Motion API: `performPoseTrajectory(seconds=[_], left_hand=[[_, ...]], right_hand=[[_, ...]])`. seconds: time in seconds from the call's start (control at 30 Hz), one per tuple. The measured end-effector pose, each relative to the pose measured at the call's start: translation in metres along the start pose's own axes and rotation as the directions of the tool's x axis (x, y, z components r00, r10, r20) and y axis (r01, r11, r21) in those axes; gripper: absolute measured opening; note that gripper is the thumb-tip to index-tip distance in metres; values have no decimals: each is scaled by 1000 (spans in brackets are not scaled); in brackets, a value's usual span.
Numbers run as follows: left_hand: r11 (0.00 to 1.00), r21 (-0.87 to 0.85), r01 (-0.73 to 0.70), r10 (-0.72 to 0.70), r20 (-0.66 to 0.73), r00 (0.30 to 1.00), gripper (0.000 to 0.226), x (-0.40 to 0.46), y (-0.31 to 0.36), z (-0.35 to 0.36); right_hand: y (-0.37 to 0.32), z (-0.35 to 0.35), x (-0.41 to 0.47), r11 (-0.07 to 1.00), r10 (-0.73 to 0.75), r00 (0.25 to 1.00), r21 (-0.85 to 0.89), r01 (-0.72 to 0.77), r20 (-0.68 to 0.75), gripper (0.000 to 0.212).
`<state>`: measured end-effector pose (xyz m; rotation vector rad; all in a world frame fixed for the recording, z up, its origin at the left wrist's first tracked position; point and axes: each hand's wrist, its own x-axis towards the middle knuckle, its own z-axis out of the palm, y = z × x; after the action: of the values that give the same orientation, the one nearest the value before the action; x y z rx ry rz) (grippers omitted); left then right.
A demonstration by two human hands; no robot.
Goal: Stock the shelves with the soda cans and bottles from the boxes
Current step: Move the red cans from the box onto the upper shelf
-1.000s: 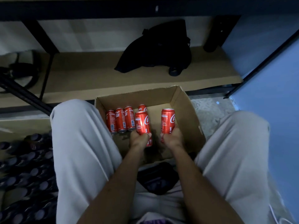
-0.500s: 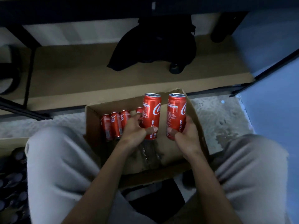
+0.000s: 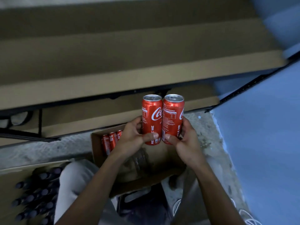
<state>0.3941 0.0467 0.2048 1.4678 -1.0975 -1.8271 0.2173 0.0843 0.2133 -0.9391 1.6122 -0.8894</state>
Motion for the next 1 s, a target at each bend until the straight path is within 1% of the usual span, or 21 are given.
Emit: performPoseTrajectory(seconds=[0.1,0.2,0.47,0.73,0.87,1.0], left_hand=[[999,-2,-33,33,-4,999,62,-24,55,4],[997,-2,-73,73,-16,997,61,-47,107,7],[976,20,-215,216,-19,976,61,-100,228,12],[934,52,-353,355,-25,935,58,-141,297,10],[893,86,-442,444,-2,896,61,-154,329,5],[854,109,-509,514,-20,858,59,-159,357,-6]], right_hand=[[-54,-14,-16,999,-32,999,-15,32,-2,62],[-107,-26,-30,997,-72,997,-22,71,-3,64],[-224,-52,-61,980,-193,981,53,192,10,70],[-299,-69,-90,946,-320,946,80,316,55,71],[-333,-73,-97,917,-398,913,83,391,87,68],[-365,-70,-93,877,-479,875,77,474,70,63]])
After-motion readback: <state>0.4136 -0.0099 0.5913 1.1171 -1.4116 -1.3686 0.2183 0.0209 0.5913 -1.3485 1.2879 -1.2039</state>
